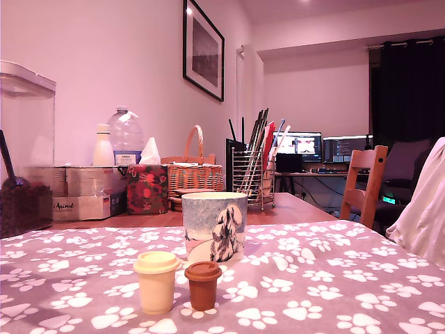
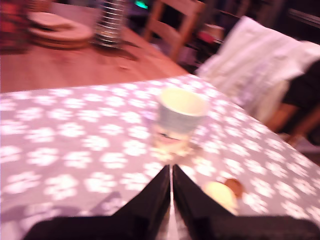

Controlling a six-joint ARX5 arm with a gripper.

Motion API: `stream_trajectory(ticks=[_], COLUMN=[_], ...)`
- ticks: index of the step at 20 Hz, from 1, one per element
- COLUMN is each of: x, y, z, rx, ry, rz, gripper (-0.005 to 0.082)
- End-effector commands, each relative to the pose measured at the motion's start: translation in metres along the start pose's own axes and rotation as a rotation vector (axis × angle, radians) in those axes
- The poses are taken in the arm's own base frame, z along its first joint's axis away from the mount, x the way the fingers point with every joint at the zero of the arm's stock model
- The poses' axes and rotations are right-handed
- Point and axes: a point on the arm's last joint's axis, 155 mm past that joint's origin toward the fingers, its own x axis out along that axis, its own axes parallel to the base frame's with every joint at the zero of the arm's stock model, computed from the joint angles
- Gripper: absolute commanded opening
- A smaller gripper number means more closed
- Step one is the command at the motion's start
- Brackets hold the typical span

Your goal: Pick up the coffee capsules on the table and drop them inside the coffee cup

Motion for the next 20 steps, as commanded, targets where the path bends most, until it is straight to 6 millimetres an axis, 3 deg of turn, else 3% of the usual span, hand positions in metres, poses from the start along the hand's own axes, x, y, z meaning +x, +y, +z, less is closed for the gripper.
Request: stream_trajectory(ticks=[1,8,13,15,18,20], x=[0.003,0.008,0.008,0.009,0.010,0.012], y=[-0.008,-0.040,-0.046,-0.045,-0.042,-0.043], z=[-0.007,-0.036,-0.045,-0.045,-0.049,-0.053], rx=[0.026,0.080,0.080,0.080,0.079,0.111], ry=[0.017,0.132,0.168,0.169,0.184,0.196], rz=[-0.032,-0.155,-0.180,-0.172,-0.156,-0.161], gripper=[-0.0024,-0.0024,-0.0003,0.0139,0.0435,0.0464])
